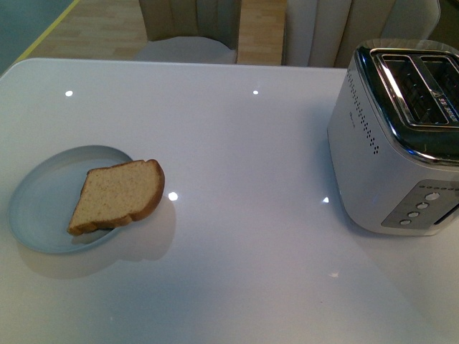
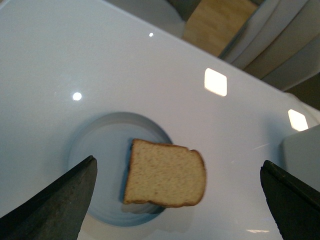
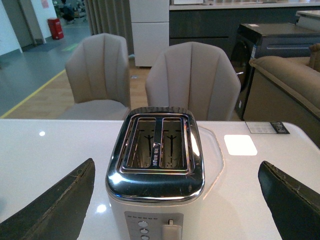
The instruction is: Left arm holds plate, right arm toasts bread
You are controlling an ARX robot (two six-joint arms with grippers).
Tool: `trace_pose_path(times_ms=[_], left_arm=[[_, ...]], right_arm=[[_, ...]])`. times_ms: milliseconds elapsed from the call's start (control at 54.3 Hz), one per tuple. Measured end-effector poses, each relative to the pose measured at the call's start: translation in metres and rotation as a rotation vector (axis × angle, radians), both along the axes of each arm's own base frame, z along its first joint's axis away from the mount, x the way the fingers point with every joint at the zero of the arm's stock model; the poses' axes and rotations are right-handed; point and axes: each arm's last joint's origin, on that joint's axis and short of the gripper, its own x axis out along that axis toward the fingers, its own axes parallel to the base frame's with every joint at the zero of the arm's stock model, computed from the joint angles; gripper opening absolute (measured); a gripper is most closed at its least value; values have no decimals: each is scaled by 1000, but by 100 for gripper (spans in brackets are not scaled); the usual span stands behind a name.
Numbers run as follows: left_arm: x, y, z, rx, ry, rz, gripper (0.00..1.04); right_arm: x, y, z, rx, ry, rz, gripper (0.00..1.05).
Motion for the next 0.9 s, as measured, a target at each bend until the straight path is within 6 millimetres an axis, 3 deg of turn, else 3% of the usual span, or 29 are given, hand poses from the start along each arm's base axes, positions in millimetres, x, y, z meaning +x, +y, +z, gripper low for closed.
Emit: trace_pose_path(times_ms=[166, 350, 681, 902], left_arm=[[36, 23, -49, 12, 158, 28, 98], [57, 33, -96, 24, 278, 18, 98], [82, 35, -152, 27, 361, -25, 98], [96, 35, -176, 37, 393, -27, 98]], right_arm=[[0, 0, 0, 0, 0, 0, 96], [0, 0, 0, 0, 0, 0, 96], [0, 0, 0, 0, 0, 0, 96], [0, 0, 0, 0, 0, 0, 96]])
